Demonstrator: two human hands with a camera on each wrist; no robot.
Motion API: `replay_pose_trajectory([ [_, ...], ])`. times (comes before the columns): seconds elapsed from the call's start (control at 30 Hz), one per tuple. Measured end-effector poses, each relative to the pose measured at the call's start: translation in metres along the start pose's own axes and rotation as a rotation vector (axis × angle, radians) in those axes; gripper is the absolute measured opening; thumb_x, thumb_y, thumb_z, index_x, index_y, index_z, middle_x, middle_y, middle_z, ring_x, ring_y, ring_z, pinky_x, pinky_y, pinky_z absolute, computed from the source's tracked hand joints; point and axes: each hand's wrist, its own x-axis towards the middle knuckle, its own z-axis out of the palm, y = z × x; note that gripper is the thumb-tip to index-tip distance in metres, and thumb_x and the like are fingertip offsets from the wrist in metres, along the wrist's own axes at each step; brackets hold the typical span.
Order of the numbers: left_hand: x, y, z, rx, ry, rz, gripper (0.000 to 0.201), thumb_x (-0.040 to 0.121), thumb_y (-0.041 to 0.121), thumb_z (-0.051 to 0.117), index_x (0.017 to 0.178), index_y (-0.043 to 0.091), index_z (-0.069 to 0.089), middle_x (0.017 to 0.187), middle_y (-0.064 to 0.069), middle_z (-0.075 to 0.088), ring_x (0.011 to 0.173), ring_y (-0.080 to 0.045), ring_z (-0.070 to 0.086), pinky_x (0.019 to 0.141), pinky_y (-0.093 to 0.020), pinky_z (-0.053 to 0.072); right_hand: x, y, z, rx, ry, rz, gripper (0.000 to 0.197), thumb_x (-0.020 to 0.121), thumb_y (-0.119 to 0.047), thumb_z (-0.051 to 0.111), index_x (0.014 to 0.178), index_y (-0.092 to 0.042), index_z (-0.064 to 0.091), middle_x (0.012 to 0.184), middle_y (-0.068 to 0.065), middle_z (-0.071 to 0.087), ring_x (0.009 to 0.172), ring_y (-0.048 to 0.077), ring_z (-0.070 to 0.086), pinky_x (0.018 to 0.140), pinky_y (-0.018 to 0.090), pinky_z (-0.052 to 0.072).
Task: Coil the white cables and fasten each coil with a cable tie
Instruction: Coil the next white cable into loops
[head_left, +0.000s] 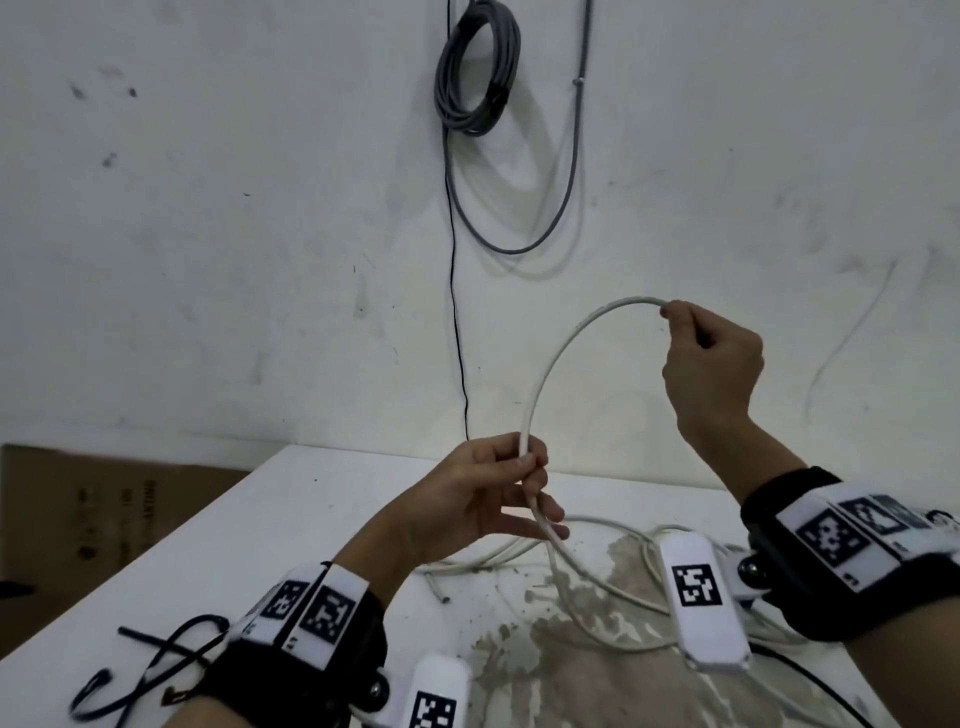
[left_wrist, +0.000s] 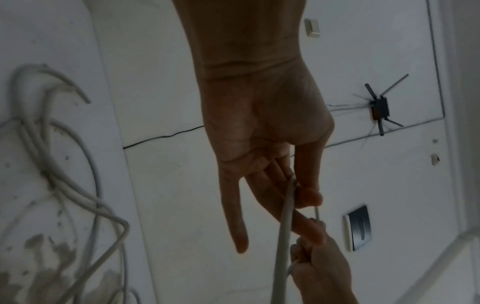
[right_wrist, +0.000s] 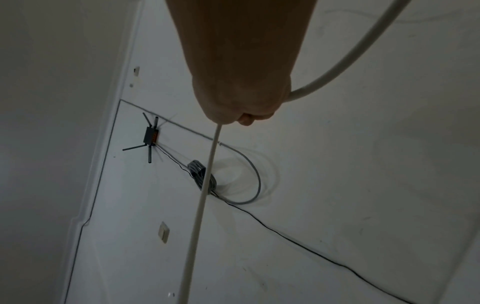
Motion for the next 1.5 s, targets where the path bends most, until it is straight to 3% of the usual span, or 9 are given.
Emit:
replay_pose_trajectory([
  [0.1, 0.002, 0.007, 0.008, -0.194, -0.01, 0.115, 0.005, 0.088, 0.014, 0.054, 0.093, 0.013, 0.053, 0.068, 0.003, 0.057, 0.069, -0.014, 0.065, 0.078, -0.048, 0.057, -0.007, 0.012, 0.001, -0.102, -0.082, -0.051, 0.021, 0.088, -0.019, 0.058, 0.078, -0.003, 0.07, 0.063, 0.028, 0.053, 0.058, 0.017, 0.04, 0.059, 0.027, 0.038],
  [0.27, 0.025, 0.028, 0.019, -0.313, 0.326, 0.488, 0.004, 0.086, 0.019, 0.046, 0.086, 0.016, 0.049, 0.068, 0.005, 0.061, 0.077, -0.013, 0.068, 0.083, -0.043, 0.057, -0.046, 0.016, 0.003, -0.422, -0.723, -0.246, 0.022, 0.089, -0.023, 0.061, 0.079, -0.004, 0.069, 0.059, 0.019, 0.056, 0.051, 0.011, 0.041, 0.056, 0.029, 0.033],
  [0.47, 0.038, 0.021, 0.014, 0.428, 0.648, 0.606, 0.017, 0.097, 0.008, 0.046, 0.113, 0.012, 0.043, 0.079, -0.001, 0.054, 0.058, -0.011, 0.052, 0.062, -0.026, 0.053, -0.067, -0.001, -0.004, -0.435, -1.046, -0.341, 0.019, 0.091, -0.02, 0.057, 0.101, -0.014, 0.072, 0.068, 0.013, 0.065, 0.055, 0.019, 0.044, 0.064, 0.036, 0.043],
  [0.73, 0.04, 0.004, 0.001, 1.207, 0.482, 0.291, 0.055, 0.097, 0.004, 0.04, 0.145, 0.013, 0.015, 0.085, 0.001, 0.061, 0.07, -0.017, 0.06, 0.069, -0.025, 0.052, -0.058, -0.012, -0.01, -0.638, -1.065, -0.481, 0.014, 0.085, -0.025, 0.062, 0.09, -0.016, 0.071, 0.076, 0.0, 0.072, 0.058, 0.013, 0.049, 0.066, 0.029, 0.046],
  [0.87, 0.033, 0.01, -0.001, 1.391, 0.521, 0.087, 0.02, 0.1, 0.021, 0.034, 0.114, 0.008, 0.039, 0.077, -0.016, 0.06, 0.065, -0.032, 0.053, 0.061, -0.042, 0.045, -0.049, -0.011, -0.012, -0.521, -1.0, -0.485, 0.019, 0.081, -0.028, 0.07, 0.09, -0.013, 0.061, 0.068, -0.008, 0.063, 0.054, 0.005, 0.049, 0.058, 0.02, 0.039],
  [0.97, 0.029, 0.02, 0.007, 1.168, 0.455, -0.086, 0.048, 0.1, 0.044, 0.024, 0.08, 0.008, 0.049, 0.061, -0.006, 0.052, 0.053, -0.019, 0.043, 0.054, -0.032, 0.038, -0.047, -0.008, -0.01, -0.537, -0.902, -0.622, 0.037, 0.081, -0.045, 0.066, 0.101, -0.015, 0.059, 0.073, -0.006, 0.064, 0.054, 0.005, 0.047, 0.055, 0.027, 0.042],
  [1.07, 0.026, 0.03, 0.005, 0.665, 0.253, -0.258, 0.076, 0.095, 0.057, 0.017, 0.091, -0.003, 0.062, 0.045, 0.006, 0.028, 0.041, -0.009, 0.019, 0.041, -0.02, 0.016, -0.051, -0.003, -0.008, -0.456, -0.871, -0.596, 0.045, 0.078, -0.06, 0.053, 0.103, -0.026, 0.068, 0.073, -0.013, 0.06, 0.051, -0.005, 0.046, 0.056, 0.021, 0.039],
  [1.3, 0.012, 0.038, -0.016, -0.329, -0.152, -0.171, 0.024, 0.09, 0.028, 0.055, 0.08, 0.007, 0.062, 0.044, 0.007, 0.024, 0.028, -0.007, 0.025, 0.03, -0.017, 0.024, -0.049, -0.006, -0.014, -0.046, -0.824, -0.242, 0.017, 0.093, -0.023, 0.054, 0.087, -0.015, 0.067, 0.055, -0.01, 0.055, 0.047, 0.003, 0.048, 0.053, 0.011, 0.036],
  [1.5, 0.014, 0.033, -0.011, -0.239, -0.108, -0.239, 0.015, 0.078, 0.018, 0.047, 0.079, 0.008, 0.059, 0.045, 0.006, 0.021, 0.026, -0.005, 0.033, 0.03, -0.016, 0.031, -0.05, -0.008, -0.019, -0.115, -0.876, -0.294, 0.014, 0.091, -0.021, 0.058, 0.092, -0.019, 0.072, 0.059, -0.016, 0.056, 0.056, 0.019, 0.048, 0.055, 0.027, 0.039],
])
